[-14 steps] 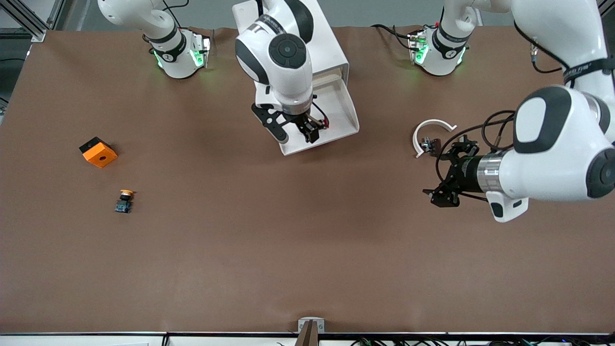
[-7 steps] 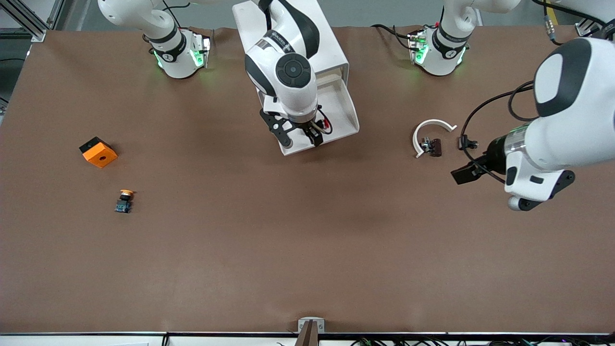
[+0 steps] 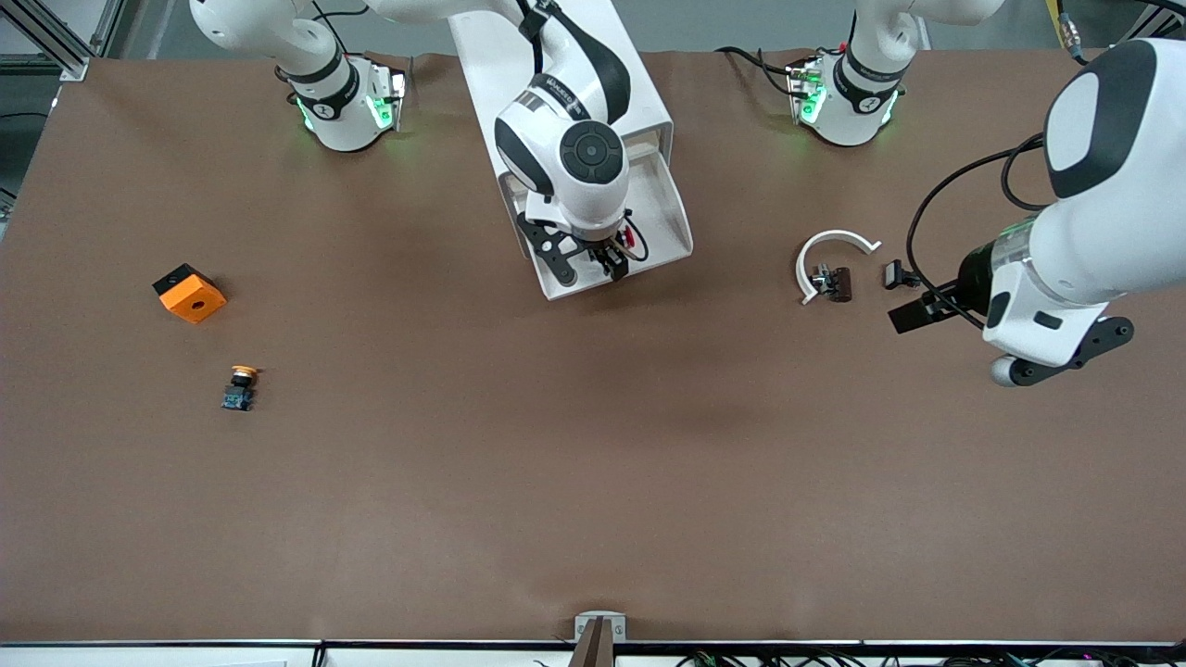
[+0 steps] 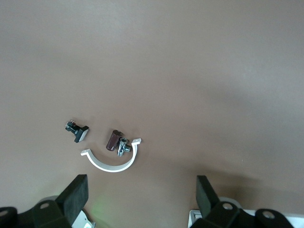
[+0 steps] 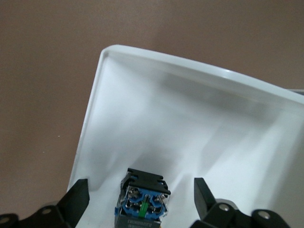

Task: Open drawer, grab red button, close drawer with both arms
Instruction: 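Lift the red button out of the drawer with the right gripper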

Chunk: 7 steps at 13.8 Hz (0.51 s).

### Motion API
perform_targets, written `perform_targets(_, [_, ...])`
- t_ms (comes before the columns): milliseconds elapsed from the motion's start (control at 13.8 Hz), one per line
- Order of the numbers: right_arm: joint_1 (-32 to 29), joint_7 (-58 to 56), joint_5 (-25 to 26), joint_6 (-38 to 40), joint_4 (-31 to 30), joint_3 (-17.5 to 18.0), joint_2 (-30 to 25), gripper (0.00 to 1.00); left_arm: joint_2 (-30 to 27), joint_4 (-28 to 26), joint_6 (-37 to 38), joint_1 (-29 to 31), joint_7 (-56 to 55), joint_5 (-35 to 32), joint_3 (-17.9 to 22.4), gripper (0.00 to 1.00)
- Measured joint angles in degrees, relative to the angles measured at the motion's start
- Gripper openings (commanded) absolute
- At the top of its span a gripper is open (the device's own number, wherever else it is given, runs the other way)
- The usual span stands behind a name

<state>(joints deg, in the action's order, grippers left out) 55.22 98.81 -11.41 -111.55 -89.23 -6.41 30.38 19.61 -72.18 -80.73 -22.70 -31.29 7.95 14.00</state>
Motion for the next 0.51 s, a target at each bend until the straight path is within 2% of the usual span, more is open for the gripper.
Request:
perform_targets(217, [0.05, 0.03, 0.00, 0.00, 0.06, 0.00, 0.03, 0.28, -0.16, -0.14, -0.26, -0.29, 0.00, -0.10, -2.03, 1.00])
perform_targets(434, [0.10, 0.02, 0.00, 0.00, 0.27, 0.00, 0.01, 0.14, -0.99, -0.15, -0.65, -0.35, 0.00, -0.10, -3.19, 1.00])
perform_targets(507, [0.12, 0.02, -0.01, 0.00, 0.34, 0.00, 0.01, 0.13, -1.22, -0.21, -1.40, -0.34, 0.00, -0.10, -3.29, 1.00])
